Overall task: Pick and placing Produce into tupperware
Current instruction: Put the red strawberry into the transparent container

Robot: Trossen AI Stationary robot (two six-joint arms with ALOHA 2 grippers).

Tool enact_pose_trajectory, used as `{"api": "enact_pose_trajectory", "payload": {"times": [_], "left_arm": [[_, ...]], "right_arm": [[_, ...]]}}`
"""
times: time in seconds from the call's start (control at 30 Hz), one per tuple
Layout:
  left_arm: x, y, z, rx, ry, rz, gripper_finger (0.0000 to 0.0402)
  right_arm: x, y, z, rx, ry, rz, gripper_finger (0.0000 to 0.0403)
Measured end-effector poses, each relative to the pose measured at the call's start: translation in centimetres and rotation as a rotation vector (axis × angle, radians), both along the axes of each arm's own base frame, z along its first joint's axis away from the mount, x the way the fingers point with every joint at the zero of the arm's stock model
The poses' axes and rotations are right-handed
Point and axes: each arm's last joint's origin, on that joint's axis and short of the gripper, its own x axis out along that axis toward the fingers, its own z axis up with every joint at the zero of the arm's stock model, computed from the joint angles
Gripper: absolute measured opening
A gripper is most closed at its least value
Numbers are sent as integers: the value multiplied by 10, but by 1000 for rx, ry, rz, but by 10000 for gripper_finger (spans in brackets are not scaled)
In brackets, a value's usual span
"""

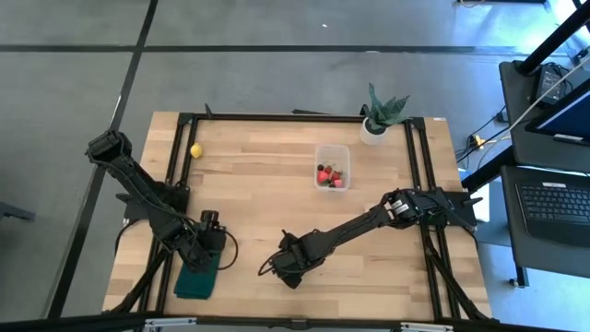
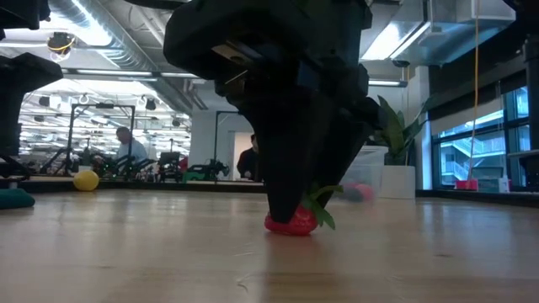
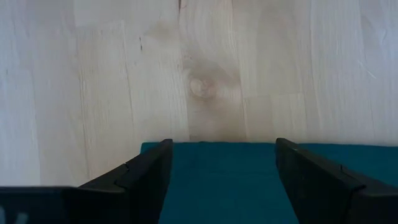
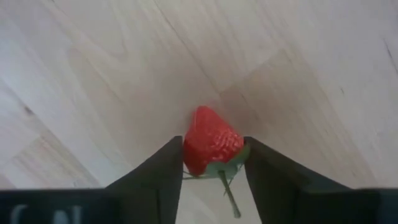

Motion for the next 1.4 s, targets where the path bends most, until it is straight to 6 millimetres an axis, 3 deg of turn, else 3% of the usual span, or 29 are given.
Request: {"api": "enact_pose_trajectory", "payload": {"times": [0.2,0.5,0.63,0.77,0.97,1.23,1.4], "left_arm": [[0,0,0,0,0,0,271],[0,0,0,0,0,0,271],[0,0,0,-5,5,-2,271],[-1,-1,0,-16,18,-6,271],[-1,-1,0,-24,23,-6,271],[-1,-1,0,-36,19,14,271],[0,-1,0,-22,3,20,271]], "right_arm": [[0,0,0,3,0,-22,136],[0,0,0,7,0,-44,142],[2,1,9,10,-7,-29,136],[5,-4,36,-6,-4,-21,141],[-1,-29,98,-175,-36,-51,141],[-37,-85,166,-299,-105,-189,147],[-38,-132,182,-373,-132,-284,148]]}}
